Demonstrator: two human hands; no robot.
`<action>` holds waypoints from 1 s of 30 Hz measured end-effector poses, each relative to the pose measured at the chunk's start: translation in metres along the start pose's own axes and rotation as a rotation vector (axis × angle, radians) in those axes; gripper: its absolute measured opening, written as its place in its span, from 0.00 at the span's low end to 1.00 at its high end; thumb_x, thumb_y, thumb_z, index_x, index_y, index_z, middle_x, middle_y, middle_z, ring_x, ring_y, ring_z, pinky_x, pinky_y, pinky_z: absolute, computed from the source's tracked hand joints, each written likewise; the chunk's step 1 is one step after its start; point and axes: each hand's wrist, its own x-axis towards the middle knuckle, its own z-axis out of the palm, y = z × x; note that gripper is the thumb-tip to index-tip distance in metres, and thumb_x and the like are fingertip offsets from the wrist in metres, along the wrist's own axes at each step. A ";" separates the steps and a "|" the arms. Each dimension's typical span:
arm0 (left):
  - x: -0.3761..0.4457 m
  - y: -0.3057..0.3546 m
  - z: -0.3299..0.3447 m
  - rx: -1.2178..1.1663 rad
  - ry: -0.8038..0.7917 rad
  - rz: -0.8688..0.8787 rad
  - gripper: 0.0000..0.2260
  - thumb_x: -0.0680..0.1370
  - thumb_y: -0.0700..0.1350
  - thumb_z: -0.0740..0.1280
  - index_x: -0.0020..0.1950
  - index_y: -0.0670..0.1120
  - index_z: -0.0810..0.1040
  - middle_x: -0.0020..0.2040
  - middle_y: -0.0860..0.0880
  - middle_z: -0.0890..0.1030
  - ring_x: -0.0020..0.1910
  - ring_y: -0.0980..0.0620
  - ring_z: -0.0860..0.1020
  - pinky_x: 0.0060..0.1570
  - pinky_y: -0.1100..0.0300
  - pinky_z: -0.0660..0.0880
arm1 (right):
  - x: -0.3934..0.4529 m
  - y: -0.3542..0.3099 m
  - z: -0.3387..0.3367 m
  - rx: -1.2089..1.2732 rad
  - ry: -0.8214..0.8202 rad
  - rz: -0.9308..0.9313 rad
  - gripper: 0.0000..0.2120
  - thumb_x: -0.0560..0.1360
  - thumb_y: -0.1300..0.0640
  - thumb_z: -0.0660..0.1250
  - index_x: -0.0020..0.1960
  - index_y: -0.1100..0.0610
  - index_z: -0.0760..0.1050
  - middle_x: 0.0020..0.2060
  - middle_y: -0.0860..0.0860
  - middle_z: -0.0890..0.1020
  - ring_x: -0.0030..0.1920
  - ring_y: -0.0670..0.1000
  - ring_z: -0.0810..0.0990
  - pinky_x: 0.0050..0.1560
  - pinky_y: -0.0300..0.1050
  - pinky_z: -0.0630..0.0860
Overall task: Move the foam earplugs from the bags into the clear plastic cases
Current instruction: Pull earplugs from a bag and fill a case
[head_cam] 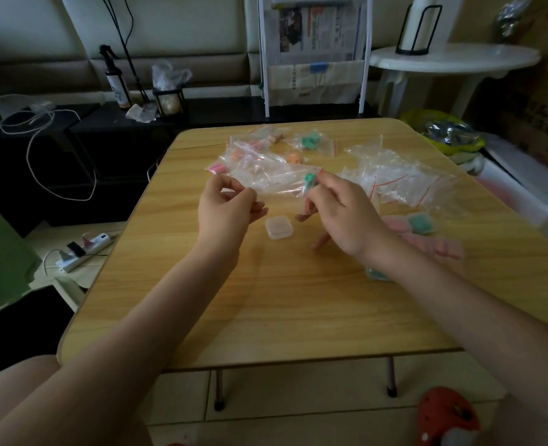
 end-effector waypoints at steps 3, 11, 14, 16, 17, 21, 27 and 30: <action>0.005 0.000 -0.003 0.002 0.050 -0.003 0.08 0.76 0.31 0.61 0.43 0.44 0.70 0.44 0.42 0.76 0.35 0.53 0.79 0.41 0.61 0.80 | 0.000 0.002 -0.001 -0.206 0.030 -0.168 0.14 0.76 0.59 0.55 0.32 0.53 0.67 0.28 0.45 0.73 0.33 0.47 0.73 0.29 0.40 0.65; 0.010 0.009 -0.005 -0.360 0.036 -0.209 0.07 0.78 0.29 0.57 0.53 0.34 0.71 0.44 0.43 0.75 0.39 0.53 0.79 0.47 0.57 0.81 | 0.002 0.006 -0.006 -0.402 0.079 -0.030 0.16 0.78 0.58 0.55 0.31 0.54 0.61 0.24 0.49 0.65 0.25 0.47 0.62 0.29 0.46 0.59; 0.021 0.013 -0.014 -0.501 0.144 -0.280 0.08 0.79 0.29 0.57 0.57 0.34 0.70 0.48 0.42 0.75 0.43 0.50 0.81 0.40 0.57 0.82 | 0.002 0.002 -0.012 -0.482 0.099 0.016 0.16 0.79 0.56 0.55 0.32 0.54 0.63 0.25 0.50 0.67 0.26 0.50 0.64 0.29 0.47 0.61; 0.023 0.016 -0.016 -0.576 0.120 -0.336 0.07 0.80 0.30 0.57 0.55 0.34 0.71 0.48 0.41 0.76 0.43 0.49 0.81 0.36 0.57 0.81 | 0.000 -0.005 -0.012 -0.485 0.039 -0.007 0.15 0.80 0.56 0.55 0.34 0.54 0.64 0.26 0.49 0.68 0.26 0.49 0.65 0.29 0.46 0.61; 0.021 0.018 -0.015 -0.609 0.076 -0.377 0.05 0.80 0.31 0.57 0.52 0.35 0.72 0.47 0.40 0.76 0.42 0.48 0.82 0.35 0.56 0.81 | -0.002 -0.009 -0.010 -0.498 -0.005 -0.039 0.13 0.81 0.56 0.54 0.37 0.54 0.65 0.28 0.48 0.69 0.26 0.48 0.66 0.29 0.45 0.61; 0.001 0.020 0.000 -0.631 -0.107 -0.526 0.04 0.81 0.34 0.56 0.50 0.35 0.69 0.43 0.39 0.77 0.32 0.45 0.82 0.35 0.53 0.81 | -0.010 -0.026 0.005 -0.680 -0.102 -0.180 0.08 0.82 0.52 0.52 0.50 0.54 0.67 0.36 0.45 0.71 0.34 0.47 0.71 0.33 0.47 0.66; -0.013 0.017 0.009 -0.624 -0.239 -0.680 0.06 0.81 0.35 0.53 0.50 0.36 0.69 0.42 0.35 0.75 0.34 0.42 0.79 0.32 0.53 0.79 | -0.015 -0.032 0.013 -0.829 -0.138 -0.207 0.10 0.81 0.50 0.56 0.58 0.54 0.68 0.49 0.47 0.72 0.48 0.46 0.68 0.42 0.45 0.70; -0.016 0.019 0.009 -0.616 -0.280 -0.705 0.09 0.81 0.36 0.53 0.59 0.37 0.69 0.39 0.36 0.77 0.34 0.43 0.79 0.41 0.55 0.74 | -0.012 -0.030 0.013 -0.791 -0.171 -0.183 0.12 0.79 0.54 0.61 0.61 0.56 0.71 0.56 0.49 0.74 0.58 0.49 0.70 0.51 0.47 0.73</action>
